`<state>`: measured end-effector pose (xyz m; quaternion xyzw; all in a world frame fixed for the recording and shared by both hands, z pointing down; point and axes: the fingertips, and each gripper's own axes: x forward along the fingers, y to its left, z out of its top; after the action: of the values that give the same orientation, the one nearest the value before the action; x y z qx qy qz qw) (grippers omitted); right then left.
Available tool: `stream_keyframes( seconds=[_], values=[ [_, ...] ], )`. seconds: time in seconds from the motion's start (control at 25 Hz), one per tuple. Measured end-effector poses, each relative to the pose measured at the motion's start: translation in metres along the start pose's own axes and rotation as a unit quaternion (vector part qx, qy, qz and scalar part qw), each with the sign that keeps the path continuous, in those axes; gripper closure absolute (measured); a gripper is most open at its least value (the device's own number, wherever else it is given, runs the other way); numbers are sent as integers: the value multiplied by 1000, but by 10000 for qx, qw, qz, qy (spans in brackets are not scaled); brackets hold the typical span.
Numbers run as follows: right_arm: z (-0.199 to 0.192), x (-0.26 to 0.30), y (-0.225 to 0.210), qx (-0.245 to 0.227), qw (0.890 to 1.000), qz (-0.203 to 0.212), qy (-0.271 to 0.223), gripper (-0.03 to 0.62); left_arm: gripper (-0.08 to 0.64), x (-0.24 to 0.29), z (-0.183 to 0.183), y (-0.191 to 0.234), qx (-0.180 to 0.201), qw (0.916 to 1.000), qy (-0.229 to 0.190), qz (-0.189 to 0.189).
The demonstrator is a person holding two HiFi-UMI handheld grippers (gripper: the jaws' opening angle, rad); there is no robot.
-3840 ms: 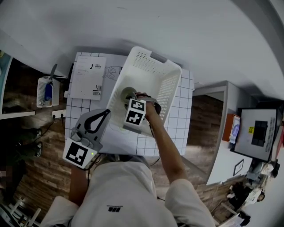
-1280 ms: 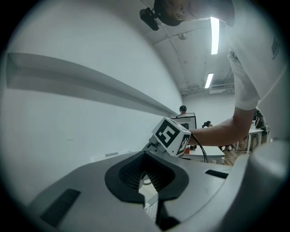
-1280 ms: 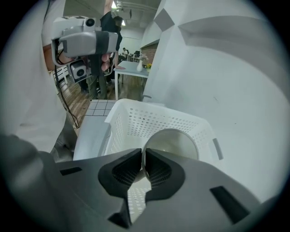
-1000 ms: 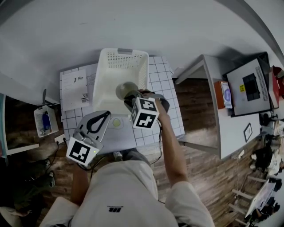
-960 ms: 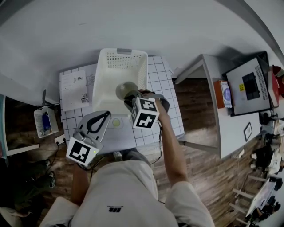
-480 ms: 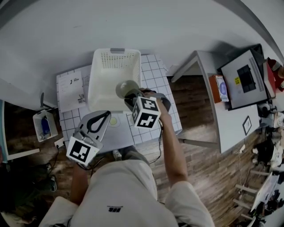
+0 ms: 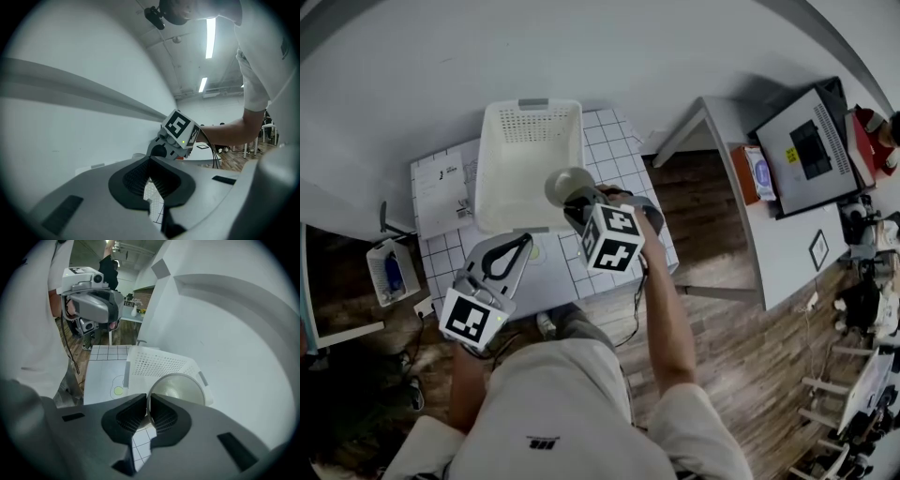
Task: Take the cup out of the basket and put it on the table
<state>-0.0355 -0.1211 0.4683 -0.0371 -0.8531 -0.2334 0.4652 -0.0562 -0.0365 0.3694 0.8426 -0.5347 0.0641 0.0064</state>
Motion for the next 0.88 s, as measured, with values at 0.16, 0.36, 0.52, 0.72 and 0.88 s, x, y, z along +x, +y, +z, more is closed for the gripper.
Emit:
stream_keyframes(
  seconds=[0.16,0.36,0.52,0.72,0.88],
  values=[
    [-5,-10,2,96,9999,-87,-8,557,550,4,0,-6,8,9999,13,-110],
    [-13,-20,8,217,9996,-166,0,557,551,11,2,-19,53,9996,-27,-289],
    [-20,-32,10,290,9992,-256,-68,557,551,18,3,-29,59,9991,-22,-419],
    [-34,-42,13,434,9984,-363,-27,557,551,27,2,-41,135,9980,-37,-623],
    [-48,-51,14,554,9975,-441,27,557,551,38,4,-50,114,9969,-45,-771]
  ],
)
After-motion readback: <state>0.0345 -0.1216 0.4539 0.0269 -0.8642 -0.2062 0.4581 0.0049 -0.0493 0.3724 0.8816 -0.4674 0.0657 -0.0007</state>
